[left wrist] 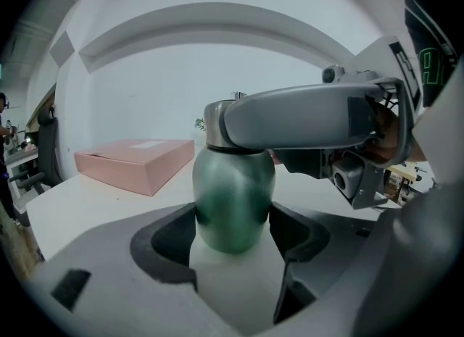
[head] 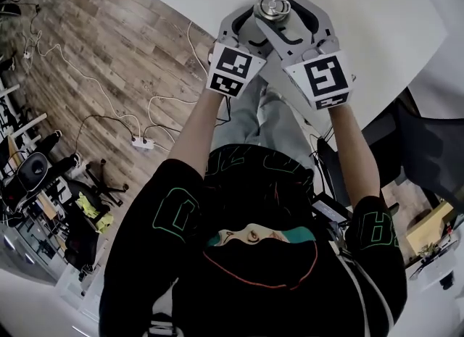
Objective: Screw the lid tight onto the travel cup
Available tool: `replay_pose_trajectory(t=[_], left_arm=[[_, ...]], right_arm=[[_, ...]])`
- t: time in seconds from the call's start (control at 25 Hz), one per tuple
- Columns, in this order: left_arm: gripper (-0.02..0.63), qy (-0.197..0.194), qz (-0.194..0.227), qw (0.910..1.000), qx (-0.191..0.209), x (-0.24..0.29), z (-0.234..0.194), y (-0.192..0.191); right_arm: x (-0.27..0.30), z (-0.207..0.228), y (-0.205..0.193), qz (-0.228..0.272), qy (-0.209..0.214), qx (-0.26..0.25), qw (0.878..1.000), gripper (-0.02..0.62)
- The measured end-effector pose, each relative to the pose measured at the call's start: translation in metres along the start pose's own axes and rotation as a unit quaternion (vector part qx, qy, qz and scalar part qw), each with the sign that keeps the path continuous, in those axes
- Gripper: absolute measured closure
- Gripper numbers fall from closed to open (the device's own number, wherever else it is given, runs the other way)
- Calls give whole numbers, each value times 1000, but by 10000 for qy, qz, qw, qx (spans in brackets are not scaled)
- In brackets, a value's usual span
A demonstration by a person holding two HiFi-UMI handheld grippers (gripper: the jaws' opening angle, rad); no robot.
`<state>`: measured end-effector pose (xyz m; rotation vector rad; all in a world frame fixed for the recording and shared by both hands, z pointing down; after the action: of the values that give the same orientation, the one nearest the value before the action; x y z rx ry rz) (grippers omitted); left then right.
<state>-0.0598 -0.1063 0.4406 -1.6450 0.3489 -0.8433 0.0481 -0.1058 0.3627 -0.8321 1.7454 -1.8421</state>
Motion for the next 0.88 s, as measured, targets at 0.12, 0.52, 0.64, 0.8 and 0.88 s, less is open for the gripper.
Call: replay_pose_trajectory(t=[0.12, 0.52, 0.64, 0.8, 0.88], left_arm=[[279, 6, -4, 10000, -8, 1, 0, -1], [279, 19, -3, 10000, -5, 1, 0, -2], [279, 16, 0, 10000, -1, 0, 1, -1], [279, 5, 4, 10000, -5, 1, 2, 0], [279, -7, 7, 10000, -7, 1, 3, 1]], right_arm=[[1, -6, -2, -49, -363, 7, 9993, 342], [-1, 1, 4, -104, 271, -56, 9996, 314], [-1, 7, 8, -118, 748, -196, 9969, 307], [1, 20, 13, -233, 1469, -395, 9881, 301], [2, 25, 17, -345, 1800, -508, 9817, 305]])
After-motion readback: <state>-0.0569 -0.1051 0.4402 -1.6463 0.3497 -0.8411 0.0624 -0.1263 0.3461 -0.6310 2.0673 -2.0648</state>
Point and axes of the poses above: the fingertips, and each gripper's own axes: x forward along the fingers, z to its right, y out of its top, the point moved 9 cm from there along -x, backward along the fingers, and after that the axes turned 8 degrees about z, right-handed, at the moved point
